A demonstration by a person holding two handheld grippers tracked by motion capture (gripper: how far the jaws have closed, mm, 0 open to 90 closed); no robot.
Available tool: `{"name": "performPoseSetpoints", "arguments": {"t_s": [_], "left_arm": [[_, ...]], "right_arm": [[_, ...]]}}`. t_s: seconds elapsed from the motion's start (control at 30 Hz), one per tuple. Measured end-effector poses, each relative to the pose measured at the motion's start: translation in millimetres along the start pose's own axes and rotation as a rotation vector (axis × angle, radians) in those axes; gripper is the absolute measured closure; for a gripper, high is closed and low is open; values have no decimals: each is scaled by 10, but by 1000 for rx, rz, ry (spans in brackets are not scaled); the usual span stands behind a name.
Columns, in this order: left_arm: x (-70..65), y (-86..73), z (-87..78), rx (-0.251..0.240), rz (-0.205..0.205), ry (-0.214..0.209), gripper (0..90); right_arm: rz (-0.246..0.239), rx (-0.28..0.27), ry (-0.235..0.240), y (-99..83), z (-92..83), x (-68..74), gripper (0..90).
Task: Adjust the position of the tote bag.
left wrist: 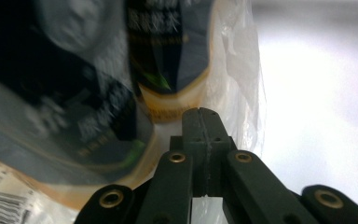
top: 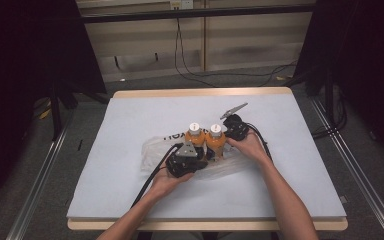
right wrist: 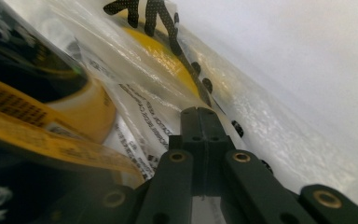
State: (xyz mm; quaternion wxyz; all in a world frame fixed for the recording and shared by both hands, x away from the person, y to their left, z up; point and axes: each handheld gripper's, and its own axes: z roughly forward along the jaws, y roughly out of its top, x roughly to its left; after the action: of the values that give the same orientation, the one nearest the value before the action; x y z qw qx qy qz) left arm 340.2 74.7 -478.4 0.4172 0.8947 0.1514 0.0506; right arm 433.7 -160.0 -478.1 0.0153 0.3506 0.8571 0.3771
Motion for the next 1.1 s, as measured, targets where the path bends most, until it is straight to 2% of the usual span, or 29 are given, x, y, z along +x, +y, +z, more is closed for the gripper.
{"name": "performPoseSetpoints", "arguments": {"t_s": [0.07,0.17,0.2,0.37,0.47,0.57,0.67,0.83,0.9,0.97,1.03,1.1], "left_arm": [[-16,-18,13,13,12,-2,900],[-44,-38,40,31,24,9,900],[-49,-57,54,19,20,9,900],[-46,-62,50,21,15,-2,900],[-52,-54,43,38,16,0,900],[-58,-62,51,27,10,-25,900],[-54,-93,44,10,-24,-59,900],[-156,-90,12,38,9,-44,900],[-197,-87,-11,56,21,-54,900],[-222,-93,-9,46,31,-62,900],[-221,-100,-15,46,23,-68,900],[-231,-99,-24,54,34,-68,900]], "right_arm": [[-11,32,-27,-6,37,5,900],[-3,23,-16,-6,48,-3,900],[-2,24,-17,-4,49,-4,900],[-22,36,-43,34,67,11,900],[-4,31,-41,41,80,0,900],[4,25,-49,57,94,-14,900],[11,24,-59,78,109,-18,900],[7,28,-96,116,130,-5,900],[12,23,-101,121,138,-8,900],[15,26,-110,135,146,-8,900],[-2,45,-121,166,154,4,900],[-22,76,-151,213,171,31,900]]}}
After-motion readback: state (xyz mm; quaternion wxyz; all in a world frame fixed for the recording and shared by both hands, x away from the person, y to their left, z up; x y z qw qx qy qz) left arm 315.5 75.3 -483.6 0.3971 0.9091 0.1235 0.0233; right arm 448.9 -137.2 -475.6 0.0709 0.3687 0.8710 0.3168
